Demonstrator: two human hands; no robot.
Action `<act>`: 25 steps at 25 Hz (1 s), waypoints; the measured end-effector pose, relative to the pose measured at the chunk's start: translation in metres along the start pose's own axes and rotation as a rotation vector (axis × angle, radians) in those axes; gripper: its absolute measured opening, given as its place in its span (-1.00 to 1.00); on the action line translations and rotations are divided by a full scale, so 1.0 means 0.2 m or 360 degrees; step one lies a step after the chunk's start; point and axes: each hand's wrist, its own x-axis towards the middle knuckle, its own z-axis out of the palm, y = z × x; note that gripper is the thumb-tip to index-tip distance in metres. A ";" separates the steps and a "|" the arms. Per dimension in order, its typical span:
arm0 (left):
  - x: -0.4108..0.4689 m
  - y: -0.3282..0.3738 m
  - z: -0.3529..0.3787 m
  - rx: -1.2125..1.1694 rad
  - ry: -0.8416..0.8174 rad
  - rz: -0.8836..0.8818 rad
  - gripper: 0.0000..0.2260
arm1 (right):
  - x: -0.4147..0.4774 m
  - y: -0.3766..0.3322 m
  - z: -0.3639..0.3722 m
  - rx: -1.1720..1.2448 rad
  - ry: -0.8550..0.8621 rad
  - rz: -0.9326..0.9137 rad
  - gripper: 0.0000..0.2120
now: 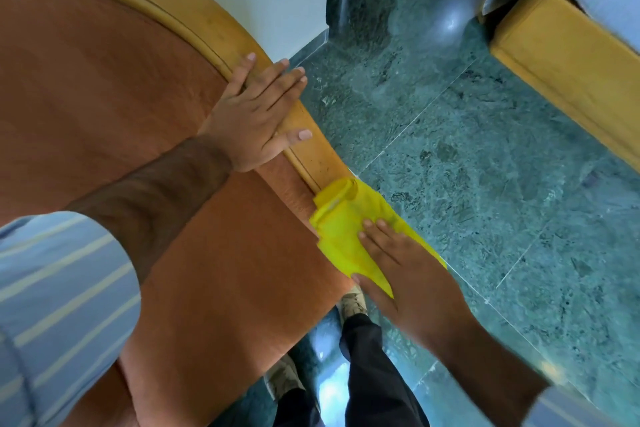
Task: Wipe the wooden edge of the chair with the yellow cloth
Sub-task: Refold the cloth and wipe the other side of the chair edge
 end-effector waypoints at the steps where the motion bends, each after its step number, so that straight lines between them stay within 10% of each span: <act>1: -0.02 0.00 0.01 0.0002 -0.0002 -0.0004 -0.29 | -0.06 0.00 0.00 -0.0015 -0.0013 0.0003 -0.39; 11: 0.01 0.03 -0.01 0.0047 -0.0041 -0.0028 -0.29 | 0.72 -0.21 -0.17 -0.0015 -0.0050 0.0176 -0.17; 16: 0.00 0.02 -0.02 0.0049 -0.0069 -0.0018 -0.31 | 0.36 -0.02 -0.12 0.0222 -0.0321 0.0122 -0.13; 25: 0.00 0.03 -0.02 0.0022 -0.0081 -0.0018 -0.26 | -0.01 0.04 0.13 -0.0219 -0.0002 -0.0087 -0.09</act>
